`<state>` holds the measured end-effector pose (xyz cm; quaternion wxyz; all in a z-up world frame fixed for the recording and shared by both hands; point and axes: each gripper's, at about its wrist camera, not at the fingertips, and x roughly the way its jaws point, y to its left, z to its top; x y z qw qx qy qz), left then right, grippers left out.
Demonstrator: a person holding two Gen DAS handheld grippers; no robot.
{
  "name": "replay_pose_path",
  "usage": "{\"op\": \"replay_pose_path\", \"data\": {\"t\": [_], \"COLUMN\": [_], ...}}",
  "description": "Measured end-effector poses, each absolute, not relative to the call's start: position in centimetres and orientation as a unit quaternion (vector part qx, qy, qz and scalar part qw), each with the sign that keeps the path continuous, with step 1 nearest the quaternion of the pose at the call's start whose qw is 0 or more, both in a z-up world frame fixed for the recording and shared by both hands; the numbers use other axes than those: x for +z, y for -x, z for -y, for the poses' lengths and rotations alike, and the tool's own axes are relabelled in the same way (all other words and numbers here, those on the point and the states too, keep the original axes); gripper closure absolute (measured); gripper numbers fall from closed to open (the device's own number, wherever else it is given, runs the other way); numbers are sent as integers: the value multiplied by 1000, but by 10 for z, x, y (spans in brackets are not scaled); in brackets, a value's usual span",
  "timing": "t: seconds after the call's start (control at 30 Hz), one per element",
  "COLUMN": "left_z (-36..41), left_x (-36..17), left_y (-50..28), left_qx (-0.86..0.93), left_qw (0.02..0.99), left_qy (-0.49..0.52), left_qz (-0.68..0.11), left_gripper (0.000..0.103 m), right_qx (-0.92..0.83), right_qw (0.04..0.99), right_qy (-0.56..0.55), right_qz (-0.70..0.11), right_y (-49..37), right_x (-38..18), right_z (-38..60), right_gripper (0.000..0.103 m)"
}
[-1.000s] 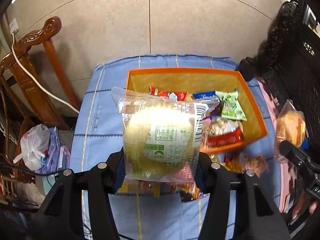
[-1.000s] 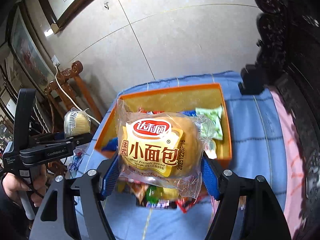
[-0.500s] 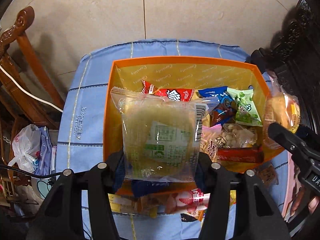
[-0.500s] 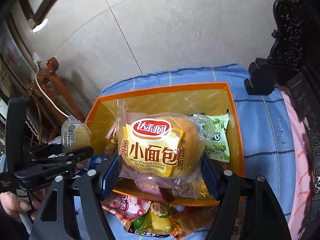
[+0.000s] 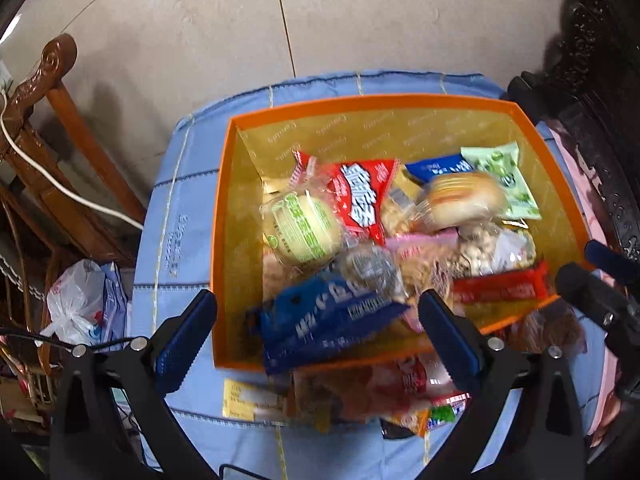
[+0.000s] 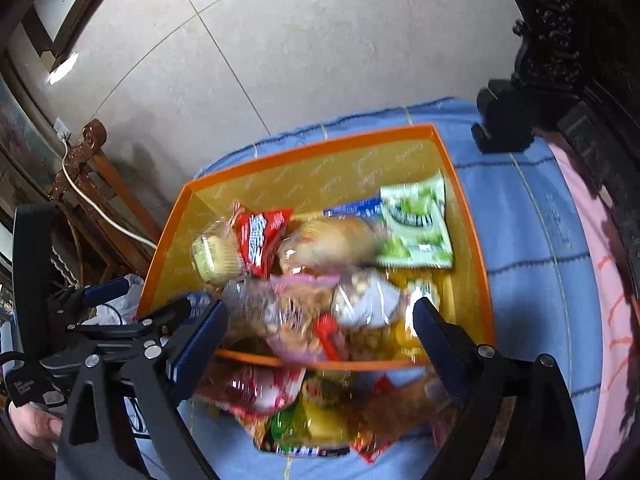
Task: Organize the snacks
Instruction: 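Carry both packets over the orange box and open both tools to drop them, then move both tools back over the remaining snack pile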
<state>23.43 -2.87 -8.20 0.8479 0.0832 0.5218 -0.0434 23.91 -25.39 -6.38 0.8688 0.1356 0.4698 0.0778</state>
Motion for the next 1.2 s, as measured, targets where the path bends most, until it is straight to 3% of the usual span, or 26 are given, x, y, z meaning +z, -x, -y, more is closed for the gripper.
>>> {"op": "replay_pose_path", "data": {"t": [0.53, 0.77, 1.2], "left_z": [25, 11, -33], "left_x": [-64, -72, -124], "left_y": [-170, -145, -116], "left_qx": [-46, -40, -11], "left_qw": [848, 840, 804], "left_qy": [-91, -88, -73], "left_qz": [-520, -534, -590], "left_gripper": [4, 4, 4], "right_qx": [84, 108, 92], "right_qw": [868, 884, 828], "right_qy": [-128, -58, -78], "right_qz": [-473, -450, -547], "right_y": [-170, -133, -108], "right_x": [-51, -54, -110], "right_z": [251, 239, 236], "right_gripper": [5, 4, 4]}}
